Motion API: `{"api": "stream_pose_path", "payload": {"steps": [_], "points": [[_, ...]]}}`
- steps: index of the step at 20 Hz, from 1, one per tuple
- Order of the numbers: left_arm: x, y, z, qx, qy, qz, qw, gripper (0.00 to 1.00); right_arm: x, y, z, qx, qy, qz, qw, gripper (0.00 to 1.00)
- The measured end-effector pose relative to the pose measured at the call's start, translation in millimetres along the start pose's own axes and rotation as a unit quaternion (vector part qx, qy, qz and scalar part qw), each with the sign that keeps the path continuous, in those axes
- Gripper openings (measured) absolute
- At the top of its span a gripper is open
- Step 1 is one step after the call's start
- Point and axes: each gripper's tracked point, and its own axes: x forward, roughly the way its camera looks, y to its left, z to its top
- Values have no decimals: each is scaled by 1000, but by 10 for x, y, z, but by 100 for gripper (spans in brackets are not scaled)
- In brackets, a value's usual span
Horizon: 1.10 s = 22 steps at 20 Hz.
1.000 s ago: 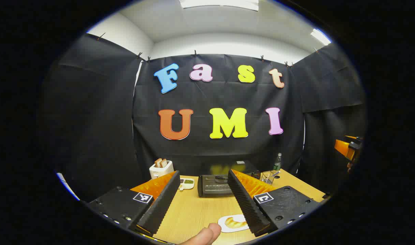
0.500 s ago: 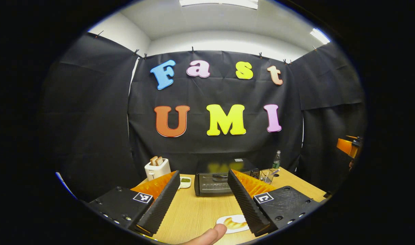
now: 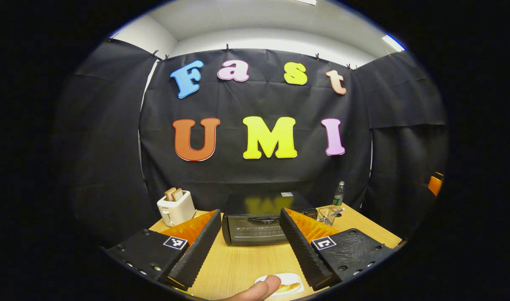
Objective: Open the electric oven with the left hand, put the food in, and close the electric oven.
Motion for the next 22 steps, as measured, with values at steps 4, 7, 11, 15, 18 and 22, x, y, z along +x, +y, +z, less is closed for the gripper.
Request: {"api": "stream_pose_path", "payload": {"steps": [4,7,11,15,18,22], "points": [[670,-83,-268,7,40,10,999,93,123,-149,-153,-5,13,-4,1000,98],[1161,-150,-413,25,54,14,998,93,183,-267,-188,-17,14,-12,1000,97],[1726,-368,-721,20,88,-7,996,95,147,-419,-159,-14,6,-26,1000,100],[2165,-382,-1051,1,128,3,992,96,-4,-584,-98,-36,-11,-41,998,100],[2219,-425,-1238,-23,156,2,987,96,-128,-670,-78,-53,-13,-52,997,100],[2132,-426,-1395,-4,179,3,984,96,-380,-478,87,-45,-37,-26,998,100]]}}
